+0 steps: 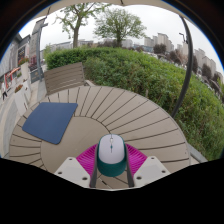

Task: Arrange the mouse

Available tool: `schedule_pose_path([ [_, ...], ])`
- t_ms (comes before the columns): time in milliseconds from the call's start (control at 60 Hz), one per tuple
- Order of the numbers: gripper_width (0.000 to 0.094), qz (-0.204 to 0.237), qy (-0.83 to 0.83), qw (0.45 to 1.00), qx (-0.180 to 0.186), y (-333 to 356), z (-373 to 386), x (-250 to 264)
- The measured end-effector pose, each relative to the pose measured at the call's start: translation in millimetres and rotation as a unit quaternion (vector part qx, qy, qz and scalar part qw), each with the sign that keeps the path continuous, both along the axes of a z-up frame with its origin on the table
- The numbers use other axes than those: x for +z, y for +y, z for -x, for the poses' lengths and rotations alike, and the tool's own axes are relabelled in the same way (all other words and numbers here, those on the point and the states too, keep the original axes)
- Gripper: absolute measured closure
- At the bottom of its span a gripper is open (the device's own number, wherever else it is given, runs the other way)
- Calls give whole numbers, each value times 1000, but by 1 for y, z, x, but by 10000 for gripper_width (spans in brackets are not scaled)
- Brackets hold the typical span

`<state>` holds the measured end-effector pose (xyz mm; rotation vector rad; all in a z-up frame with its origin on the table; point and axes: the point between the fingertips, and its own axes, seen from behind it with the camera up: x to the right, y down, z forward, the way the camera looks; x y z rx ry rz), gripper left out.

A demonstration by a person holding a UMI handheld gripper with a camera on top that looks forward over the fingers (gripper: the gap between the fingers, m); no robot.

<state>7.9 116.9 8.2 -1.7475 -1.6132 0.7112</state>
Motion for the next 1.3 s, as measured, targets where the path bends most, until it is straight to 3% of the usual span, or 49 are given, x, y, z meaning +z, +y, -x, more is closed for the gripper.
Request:
schedule_pose_path([
  [83, 507, 10, 26, 1000, 3, -30, 25, 43],
  [217, 508, 73, 48, 996, 16, -120, 81, 75],
  [400, 501, 77, 29, 996, 41, -233, 143, 33],
  [617, 457, 20, 7, 999, 43, -260, 159, -15],
  [700, 387, 29, -1, 999, 40, -262, 155, -18],
  [733, 254, 25, -6, 999, 38, -260, 152, -16],
  [767, 101, 21, -14, 999, 31, -255, 146, -12],
  [783, 69, 22, -16, 999, 30, -254, 143, -8],
  [900, 96, 29, -13, 999, 32, -248, 107, 41],
  [1083, 83, -12, -54, 998, 31, -208, -21, 115],
  [1300, 83, -1, -109, 994, 4, -178, -160, 137],
])
